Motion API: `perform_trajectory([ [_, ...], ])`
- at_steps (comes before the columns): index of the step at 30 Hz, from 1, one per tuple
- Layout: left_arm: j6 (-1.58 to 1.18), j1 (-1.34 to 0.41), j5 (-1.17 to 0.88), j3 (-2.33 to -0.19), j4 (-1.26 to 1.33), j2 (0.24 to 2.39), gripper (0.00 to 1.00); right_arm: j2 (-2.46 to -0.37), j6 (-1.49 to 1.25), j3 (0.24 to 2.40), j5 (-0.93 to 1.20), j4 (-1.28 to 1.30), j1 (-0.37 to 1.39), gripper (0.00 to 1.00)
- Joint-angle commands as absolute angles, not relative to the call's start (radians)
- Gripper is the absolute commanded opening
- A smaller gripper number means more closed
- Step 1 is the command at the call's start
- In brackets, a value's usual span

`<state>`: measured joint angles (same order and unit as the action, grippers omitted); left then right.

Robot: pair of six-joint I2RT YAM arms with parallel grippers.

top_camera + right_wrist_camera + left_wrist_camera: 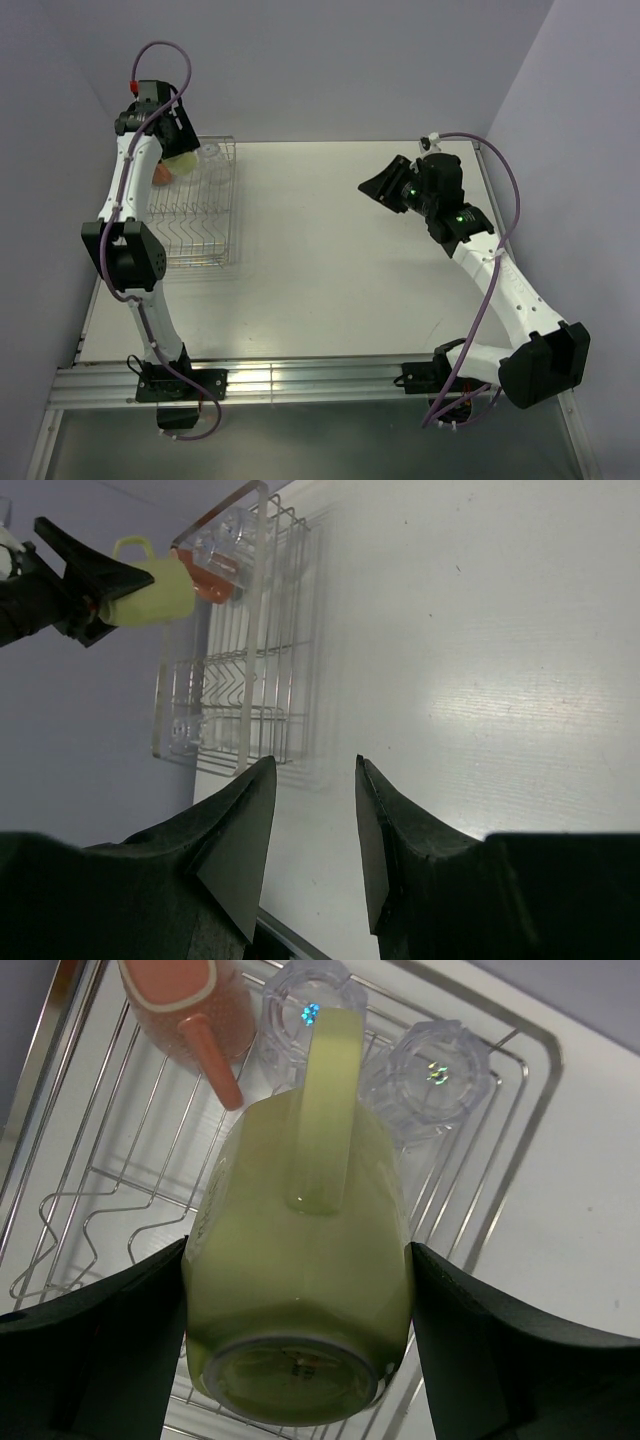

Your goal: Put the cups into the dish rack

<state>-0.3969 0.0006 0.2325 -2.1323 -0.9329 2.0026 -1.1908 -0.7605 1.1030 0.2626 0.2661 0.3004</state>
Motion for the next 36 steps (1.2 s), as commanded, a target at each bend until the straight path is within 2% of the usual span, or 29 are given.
perform_trajectory([
  [1, -0.356, -0.002, 0.281, -2.178, -0.907, 1.999, 0.00, -1.189, -0.739, 1.100, 0.270, 0.241, 0.295, 0.45],
  [36, -0.367, -0.002, 0.301, -2.103, -0.879, 2.164, 0.00, -1.193, -0.729, 1.057, 0.281, 0.221, 0.295, 0.45],
])
